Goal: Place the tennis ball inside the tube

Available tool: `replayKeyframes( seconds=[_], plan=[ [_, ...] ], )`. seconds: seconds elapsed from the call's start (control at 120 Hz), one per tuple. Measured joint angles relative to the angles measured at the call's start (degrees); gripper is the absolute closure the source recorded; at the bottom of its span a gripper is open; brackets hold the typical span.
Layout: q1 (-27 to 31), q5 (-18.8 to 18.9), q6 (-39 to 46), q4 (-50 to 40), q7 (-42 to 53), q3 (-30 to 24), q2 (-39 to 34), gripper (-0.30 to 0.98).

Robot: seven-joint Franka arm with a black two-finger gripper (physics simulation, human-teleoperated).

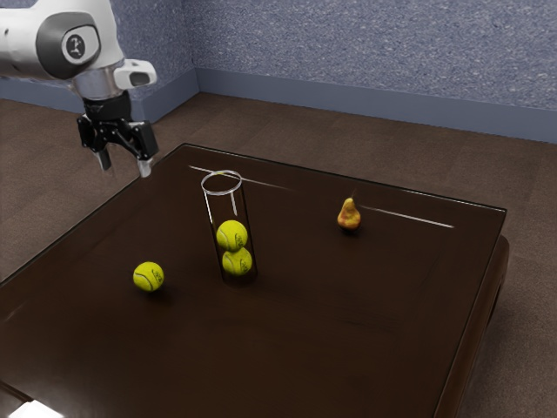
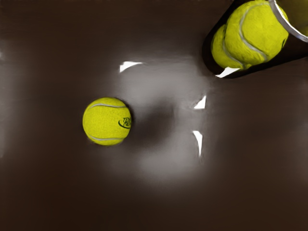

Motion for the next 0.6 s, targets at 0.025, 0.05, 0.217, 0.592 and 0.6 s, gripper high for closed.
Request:
replayKeyframes(
  seconds=[0.025, 0.05, 0.217, 0.592, 0.6],
  plan=[
    [0.03, 0.02, 0.33, -0.05, 0.06, 0.02, -0.29, 0.0],
    [0.0, 0.02, 0.59, -0.12, 0.15, 0.07, -0.44, 0.0],
    [-0.54, 0.21, 5.03, -9.65, 0.6, 0.23, -2.35, 0.0],
    [0.15, 1.78, 32.76, -23.06, 3.88, 3.71, 7.46, 0.0],
    [0.13, 1.8, 33.29, -23.25, 4.0, 3.72, 7.61, 0.0]
  ],
)
